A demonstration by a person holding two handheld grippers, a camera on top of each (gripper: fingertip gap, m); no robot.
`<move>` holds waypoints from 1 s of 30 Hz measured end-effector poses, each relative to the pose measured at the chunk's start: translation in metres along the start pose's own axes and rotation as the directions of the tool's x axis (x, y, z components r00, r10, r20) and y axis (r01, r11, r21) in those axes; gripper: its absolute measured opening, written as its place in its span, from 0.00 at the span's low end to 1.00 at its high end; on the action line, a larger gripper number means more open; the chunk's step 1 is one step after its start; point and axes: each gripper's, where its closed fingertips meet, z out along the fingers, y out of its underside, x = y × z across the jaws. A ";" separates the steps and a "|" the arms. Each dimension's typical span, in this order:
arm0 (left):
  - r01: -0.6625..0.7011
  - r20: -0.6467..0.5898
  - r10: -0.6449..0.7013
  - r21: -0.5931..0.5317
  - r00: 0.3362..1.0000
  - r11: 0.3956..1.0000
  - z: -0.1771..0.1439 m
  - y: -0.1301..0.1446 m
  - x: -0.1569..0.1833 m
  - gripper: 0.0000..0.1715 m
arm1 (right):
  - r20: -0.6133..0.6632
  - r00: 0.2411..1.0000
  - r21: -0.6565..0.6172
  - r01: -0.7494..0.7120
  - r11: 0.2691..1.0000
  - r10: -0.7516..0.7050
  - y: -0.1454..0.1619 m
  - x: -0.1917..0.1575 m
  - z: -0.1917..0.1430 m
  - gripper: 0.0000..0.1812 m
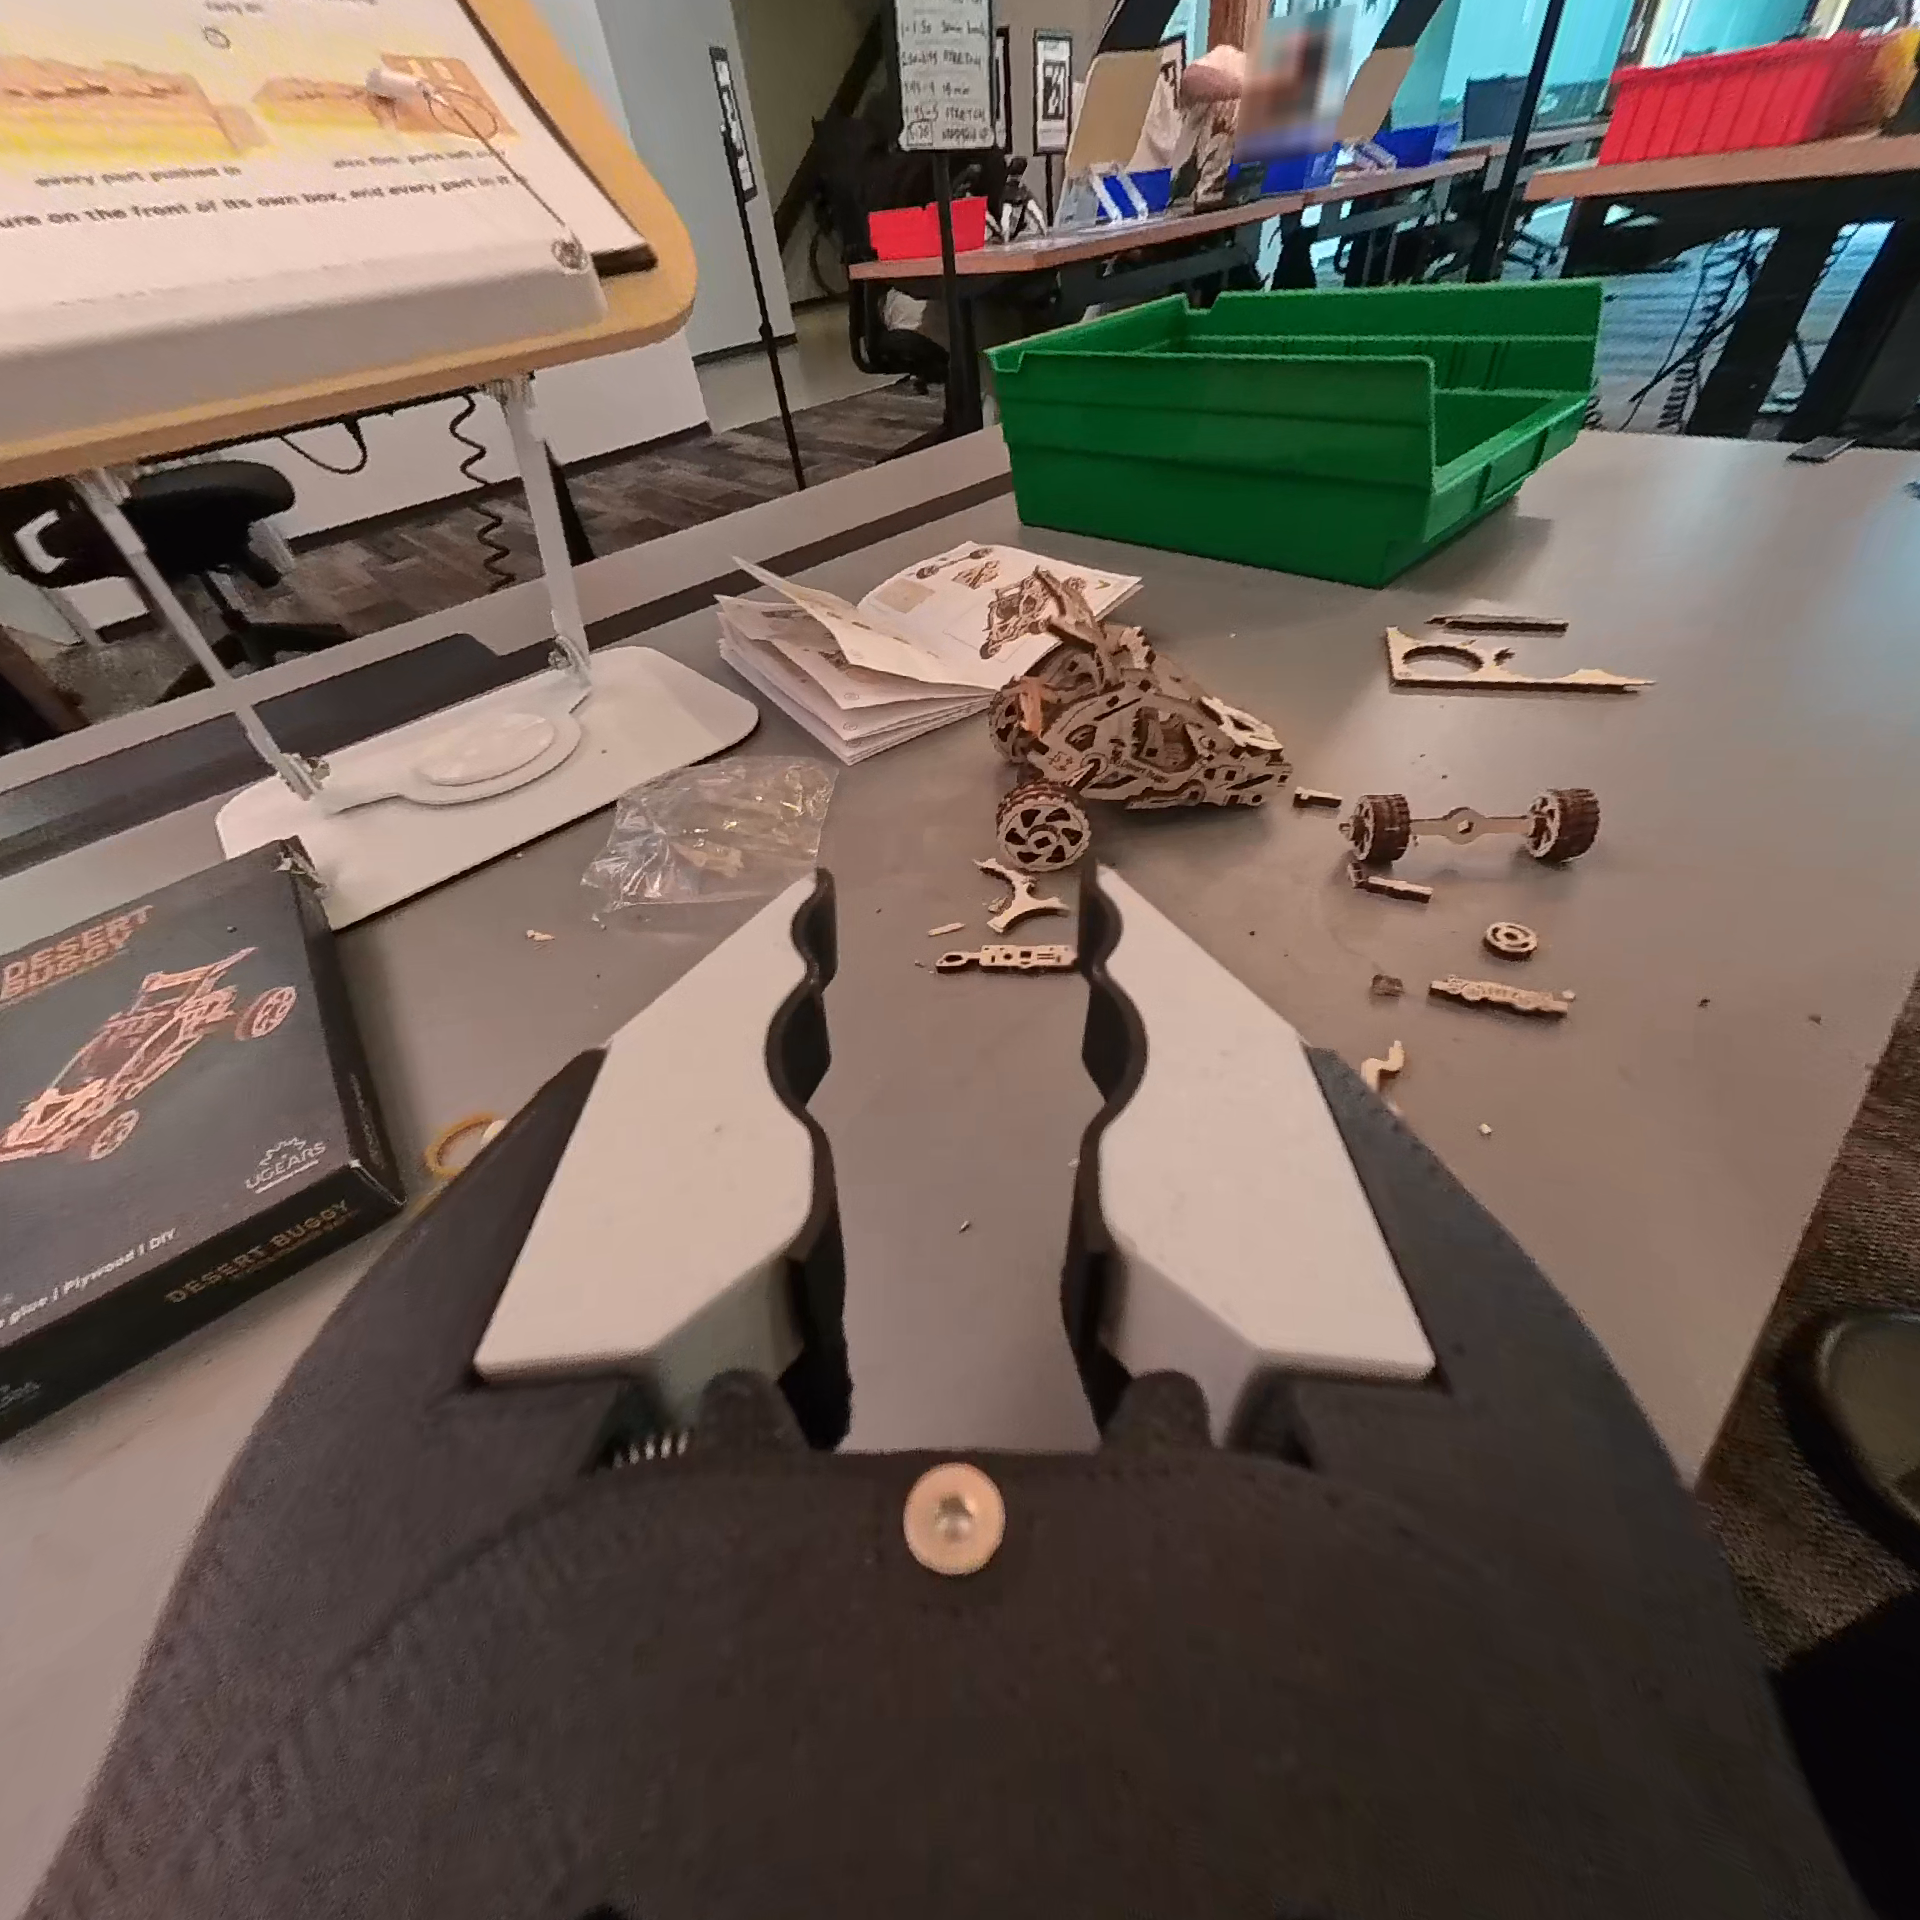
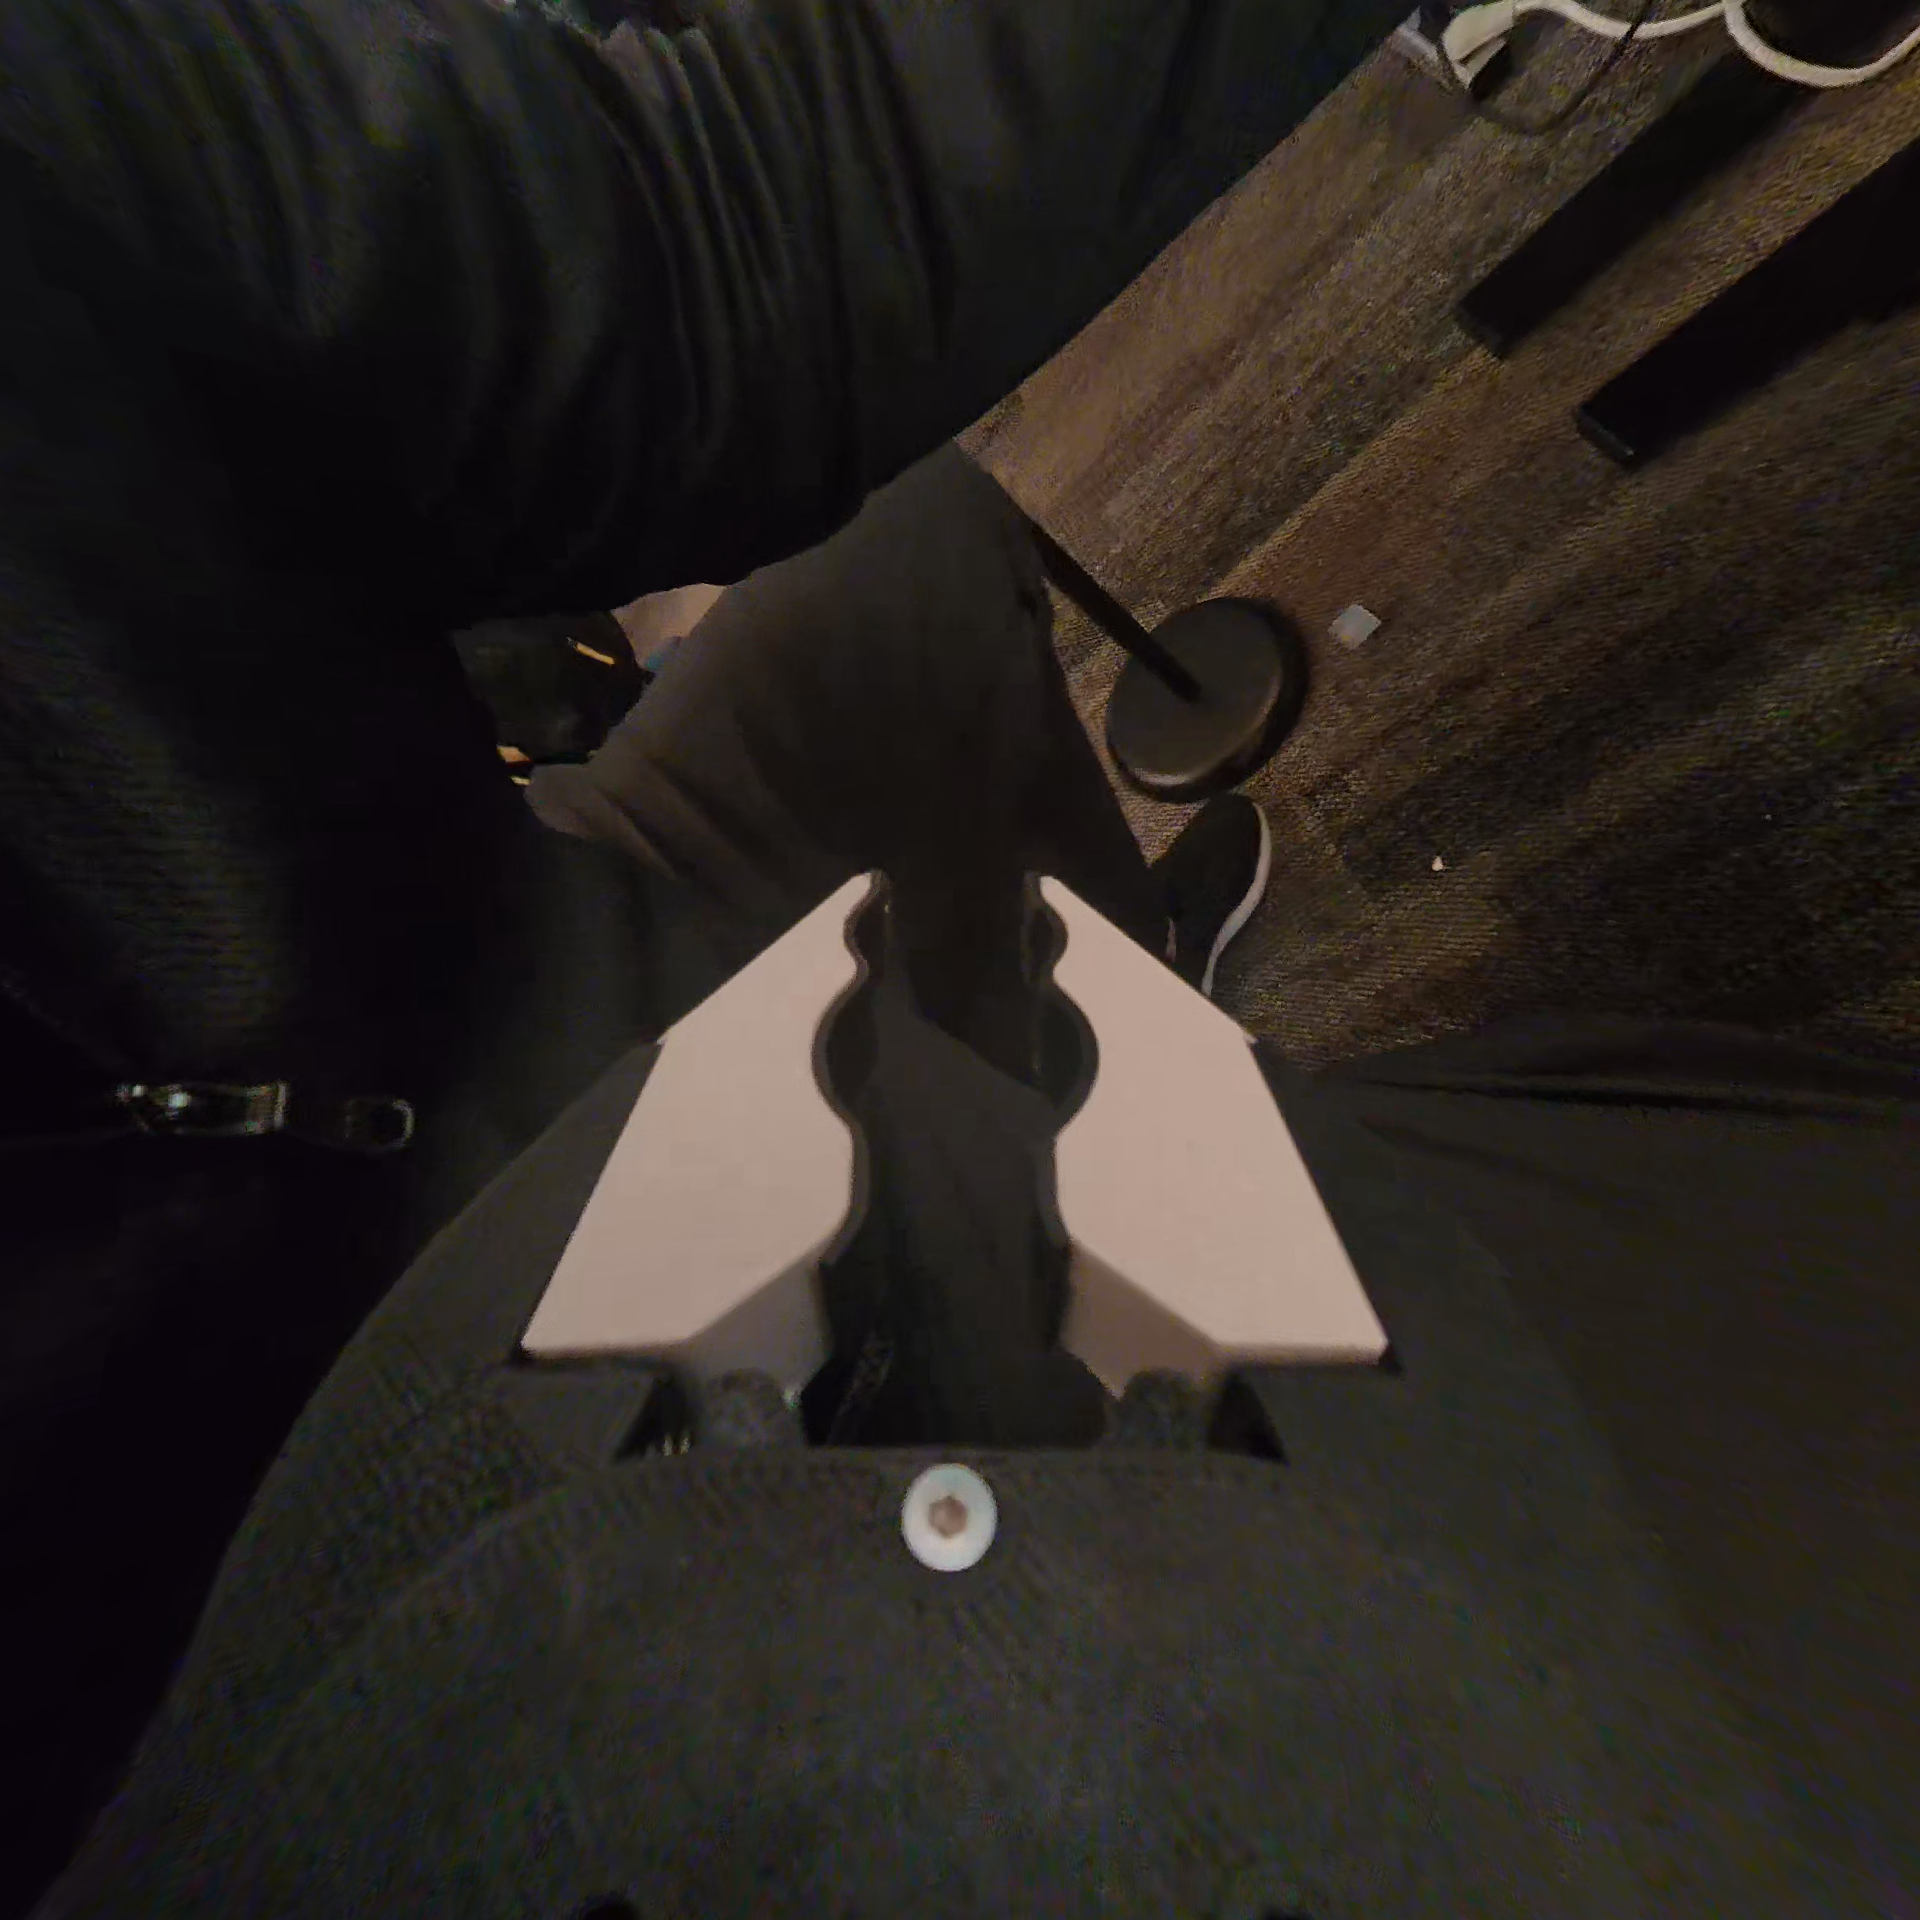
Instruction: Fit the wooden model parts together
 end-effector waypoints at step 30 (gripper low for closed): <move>0.091 -0.040 -0.089 0.046 0.995 0.995 -0.003 -0.006 -0.003 0.25 | 0.112 0.965 -0.081 0.245 0.966 -0.235 -0.026 -0.046 0.039 0.14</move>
